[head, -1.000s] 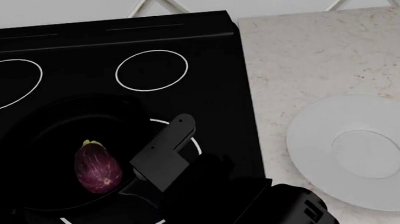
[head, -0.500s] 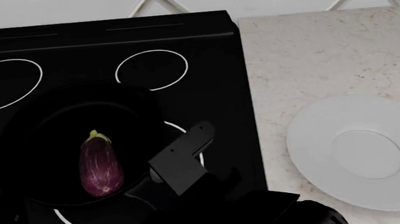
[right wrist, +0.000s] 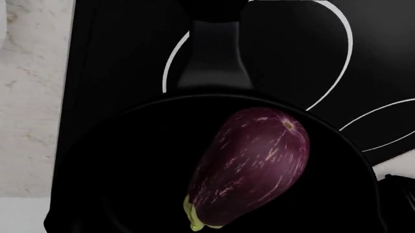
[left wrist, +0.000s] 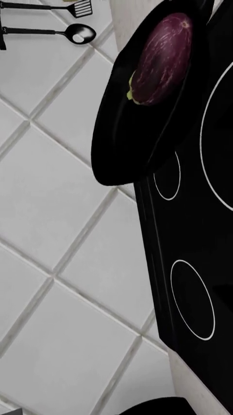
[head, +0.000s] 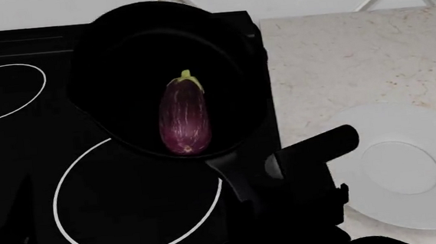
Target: Pick up the pan and dump the vegetables in it onto the plate. Then return the pan to the stove.
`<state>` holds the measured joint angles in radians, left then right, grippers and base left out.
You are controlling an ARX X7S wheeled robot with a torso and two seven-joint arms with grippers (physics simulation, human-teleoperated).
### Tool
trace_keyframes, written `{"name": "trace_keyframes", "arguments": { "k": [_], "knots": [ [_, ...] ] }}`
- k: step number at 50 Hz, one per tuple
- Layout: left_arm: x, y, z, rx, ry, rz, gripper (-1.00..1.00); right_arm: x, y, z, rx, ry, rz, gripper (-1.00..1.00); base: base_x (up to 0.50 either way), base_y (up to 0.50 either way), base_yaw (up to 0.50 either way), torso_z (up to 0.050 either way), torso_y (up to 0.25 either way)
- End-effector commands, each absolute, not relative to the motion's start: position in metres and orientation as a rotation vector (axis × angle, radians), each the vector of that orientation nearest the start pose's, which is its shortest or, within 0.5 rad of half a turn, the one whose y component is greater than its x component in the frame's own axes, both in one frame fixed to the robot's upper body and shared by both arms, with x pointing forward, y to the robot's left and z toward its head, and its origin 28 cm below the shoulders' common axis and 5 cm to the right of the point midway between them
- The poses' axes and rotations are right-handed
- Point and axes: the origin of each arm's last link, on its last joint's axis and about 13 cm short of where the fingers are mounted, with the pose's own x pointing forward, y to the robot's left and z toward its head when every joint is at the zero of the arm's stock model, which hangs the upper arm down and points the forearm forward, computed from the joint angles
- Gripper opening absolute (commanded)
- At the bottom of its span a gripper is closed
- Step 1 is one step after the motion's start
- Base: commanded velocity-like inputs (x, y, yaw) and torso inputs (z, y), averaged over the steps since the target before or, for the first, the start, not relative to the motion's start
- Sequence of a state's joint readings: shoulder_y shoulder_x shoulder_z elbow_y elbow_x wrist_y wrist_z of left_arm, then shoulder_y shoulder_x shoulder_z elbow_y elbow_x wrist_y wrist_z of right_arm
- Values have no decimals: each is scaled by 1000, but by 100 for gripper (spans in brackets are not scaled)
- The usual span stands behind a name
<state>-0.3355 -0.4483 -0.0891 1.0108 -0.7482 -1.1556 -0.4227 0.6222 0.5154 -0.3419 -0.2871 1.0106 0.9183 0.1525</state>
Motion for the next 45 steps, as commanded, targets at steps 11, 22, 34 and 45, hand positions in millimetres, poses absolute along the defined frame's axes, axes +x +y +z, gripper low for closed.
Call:
{"name": "trace_keyframes", "arguments": {
  "k": [11,22,34,45],
  "knots": [
    [178,231,192,152,-109,-99,100,257,-157,161,339,138,392,-100,0,0,0,0,3],
    [175,229,191,155,-114,-113,100,277,-159,148,441,142,432,-100,0,0,0,0,2],
    [173,230,189,167,-120,-129,100,288,-164,141,573,8,517,-100,0,0,0,1,2],
    [173,224,189,181,-124,-152,100,284,-174,122,693,-51,527,-100,0,0,0,0,2]
  ]
}}
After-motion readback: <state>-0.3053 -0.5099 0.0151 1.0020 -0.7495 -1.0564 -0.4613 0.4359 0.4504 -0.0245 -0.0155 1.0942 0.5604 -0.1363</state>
